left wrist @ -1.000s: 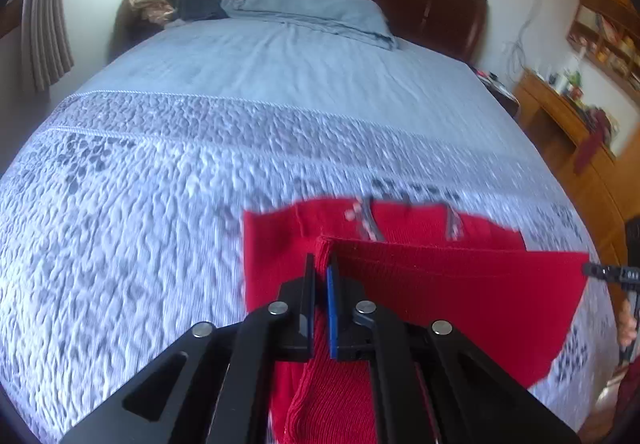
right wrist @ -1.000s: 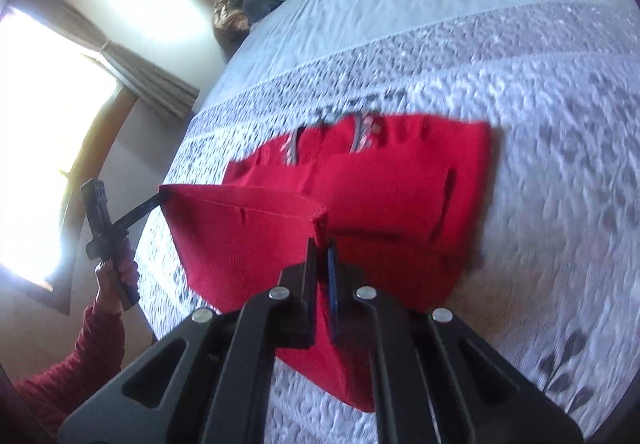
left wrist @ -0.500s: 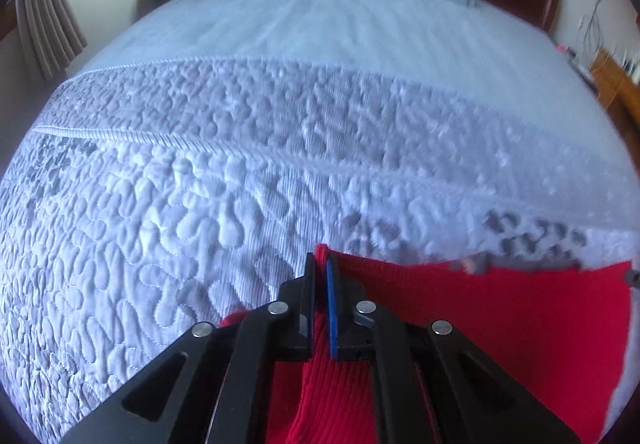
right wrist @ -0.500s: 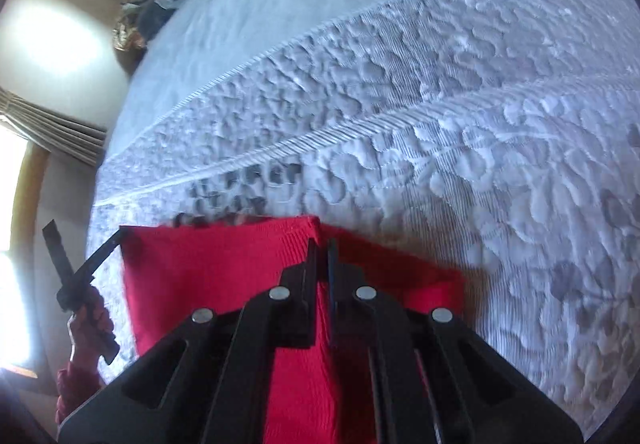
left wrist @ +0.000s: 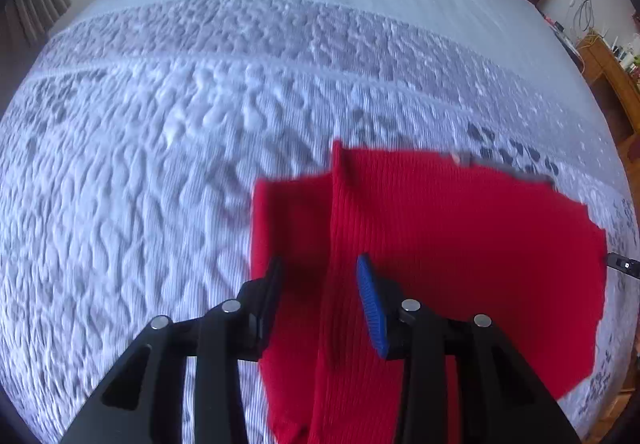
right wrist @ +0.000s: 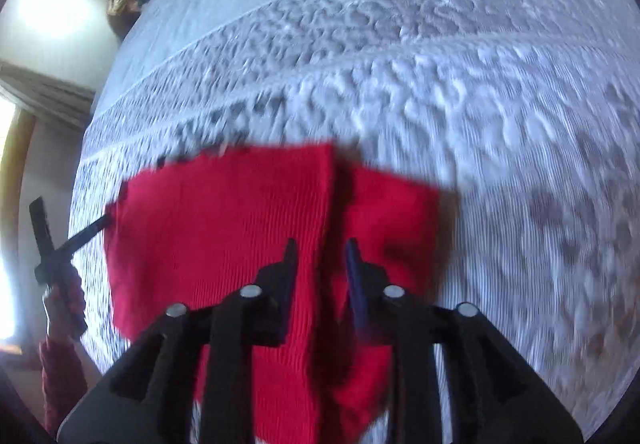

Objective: Fold small clothes

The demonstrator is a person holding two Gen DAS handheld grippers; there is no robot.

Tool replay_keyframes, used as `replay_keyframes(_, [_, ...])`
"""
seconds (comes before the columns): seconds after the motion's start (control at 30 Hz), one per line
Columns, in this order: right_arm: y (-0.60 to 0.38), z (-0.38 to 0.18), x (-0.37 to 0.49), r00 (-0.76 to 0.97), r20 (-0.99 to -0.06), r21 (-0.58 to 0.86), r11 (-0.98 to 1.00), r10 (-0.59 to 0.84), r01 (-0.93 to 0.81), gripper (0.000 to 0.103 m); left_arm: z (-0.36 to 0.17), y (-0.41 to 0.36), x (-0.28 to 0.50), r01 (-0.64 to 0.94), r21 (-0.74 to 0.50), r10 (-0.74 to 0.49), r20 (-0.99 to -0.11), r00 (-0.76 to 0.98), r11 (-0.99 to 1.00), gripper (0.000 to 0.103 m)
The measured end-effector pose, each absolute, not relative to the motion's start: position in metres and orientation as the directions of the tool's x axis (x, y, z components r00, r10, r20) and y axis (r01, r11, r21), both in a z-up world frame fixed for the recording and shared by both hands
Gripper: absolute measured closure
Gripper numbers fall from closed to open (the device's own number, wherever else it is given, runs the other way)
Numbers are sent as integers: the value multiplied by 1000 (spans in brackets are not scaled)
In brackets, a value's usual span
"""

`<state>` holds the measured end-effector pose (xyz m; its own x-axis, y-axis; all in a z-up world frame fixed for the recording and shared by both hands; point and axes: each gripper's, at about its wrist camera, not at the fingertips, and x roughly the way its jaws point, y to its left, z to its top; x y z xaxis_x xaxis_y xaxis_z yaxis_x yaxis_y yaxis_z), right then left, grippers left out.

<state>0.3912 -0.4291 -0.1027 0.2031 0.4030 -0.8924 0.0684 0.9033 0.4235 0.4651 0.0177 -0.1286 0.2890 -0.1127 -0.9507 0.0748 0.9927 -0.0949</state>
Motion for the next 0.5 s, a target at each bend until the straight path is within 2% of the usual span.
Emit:
replay_keyframes(0.03, [-425, -101, 379, 186, -891, 428, 902, 413, 47, 58, -129, 20, 451, 79, -88, -106, -956, 272, 993, 64])
replay_keyframes(0.1, [-415, -99, 345, 151, -893, 430, 903, 425, 6, 56, -128, 24, 415, 95, -50, -73, -964, 257, 994, 62])
replay_keyframes(0.17, [-410, -100, 321, 131, -896, 427, 904, 424, -7, 52, -128, 29, 384, 110, -43, -69, -967, 245, 993, 55])
replay_keyframes(0.3, [-409, -111, 290, 100, -899, 430, 903, 427, 10, 50, -141, 37, 348, 92, -45, -63, -976, 209, 995, 52])
replay_keyframes(0.37, [-409, -116, 282, 88, -879, 472, 881, 469, 21, 62, -149, 38, 341, 82, -41, -57, -976, 208, 996, 51])
replay_keyframes(0.4, [-408, -117, 277, 84, -866, 497, 868, 494, 22, 83, -149, 38, 340, 80, -38, -54, -974, 219, 996, 52])
replay_keyframes(0.43, [-406, -118, 273, 80, -845, 532, 847, 529, 19, 100, -149, 36, 339, 81, -42, -59, -973, 224, 996, 61])
replay_keyframes(0.47, [-407, -115, 270, 87, -838, 541, 841, 538, 11, 99, -148, 35, 340, 81, -62, -78, -973, 217, 995, 69])
replay_keyframes(0.5, [-406, -111, 264, 96, -843, 532, 847, 530, -8, 100, -148, 36, 341, 77, -104, -117, -973, 201, 992, 84])
